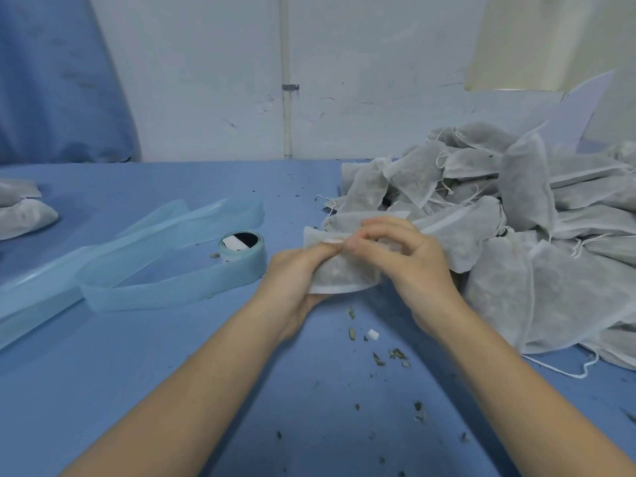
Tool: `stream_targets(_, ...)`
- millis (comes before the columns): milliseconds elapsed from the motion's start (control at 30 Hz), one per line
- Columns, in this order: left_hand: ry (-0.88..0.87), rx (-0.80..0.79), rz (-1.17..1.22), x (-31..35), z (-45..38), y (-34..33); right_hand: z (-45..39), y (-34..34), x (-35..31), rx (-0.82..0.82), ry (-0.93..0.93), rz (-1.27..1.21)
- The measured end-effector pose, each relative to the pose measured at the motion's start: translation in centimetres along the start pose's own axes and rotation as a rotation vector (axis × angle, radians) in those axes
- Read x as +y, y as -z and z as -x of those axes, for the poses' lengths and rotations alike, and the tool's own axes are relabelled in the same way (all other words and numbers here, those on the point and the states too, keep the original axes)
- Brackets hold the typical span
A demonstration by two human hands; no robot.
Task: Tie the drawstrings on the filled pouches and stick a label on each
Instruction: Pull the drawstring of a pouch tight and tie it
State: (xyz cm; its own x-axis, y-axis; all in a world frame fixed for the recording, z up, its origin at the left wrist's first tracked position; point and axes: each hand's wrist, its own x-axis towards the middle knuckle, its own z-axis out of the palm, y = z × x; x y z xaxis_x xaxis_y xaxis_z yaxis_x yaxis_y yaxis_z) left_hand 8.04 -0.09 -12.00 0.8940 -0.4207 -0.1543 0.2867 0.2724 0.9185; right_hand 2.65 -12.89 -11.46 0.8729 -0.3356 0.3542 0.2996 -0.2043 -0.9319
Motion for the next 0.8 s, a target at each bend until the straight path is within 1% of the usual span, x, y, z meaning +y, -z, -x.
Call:
stream_targets(100,0.045,-0.036,0.125,0.3,0.1,0.0,0.2,0.2,-0.1,-0.024,0.040,0.175)
stream_targets(167,0.082,-0.085,0.205,0.8,0.2,0.1,0.3,0.3,-0.1,-0.016,0.061,0.231)
stream_targets(200,0.069,-0.115,0.193,1.0,0.4,0.0,0.3,0.3,-0.1,-0.012,0.070,0.236)
stream_targets(267,-0.011,-0.132,0.051,0.8,0.4,-0.2,0.2,0.4,0.0,-0.005,0.081,0.236)
stream_targets(333,-0.071,-0.073,-0.093,0.8,0.7,-0.2,0.3,0.3,0.2,-0.018,0.084,0.220)
stream_targets(367,-0.086,-0.054,-0.129,0.9,0.9,0.0,0.4,0.1,0.3,-0.029,0.083,0.208)
stream_targets(433,-0.096,-0.055,-0.128,1.2,1.3,0.7,0.6,-0.5,0.4,-0.052,0.068,0.160)
stream_targets(500,-0.110,-0.026,-0.068,1.7,1.8,1.6,0.6,-1.5,0.6,-0.064,0.029,0.092)
stream_targets(567,-0.152,0.068,-0.011,2.3,2.1,2.8,0.0,-2.8,0.7,-0.073,-0.084,-0.019)
stream_targets(633,-0.216,0.199,0.030,3.1,2.1,4.2,-1.0,-4.4,0.6,-0.093,-0.267,-0.229)
stream_targets(667,-0.247,0.255,0.067,3.6,2.1,5.0,-1.4,-5.2,0.7,-0.111,-0.314,-0.258)
stream_targets(700,-0.272,0.305,0.116,4.2,2.0,5.6,-1.8,-5.8,1.0,-0.139,-0.317,-0.169)
stream_targets(800,-0.311,0.419,0.191,5.8,1.3,7.4,-2.5,-7.7,1.8,-0.295,-0.212,0.299)
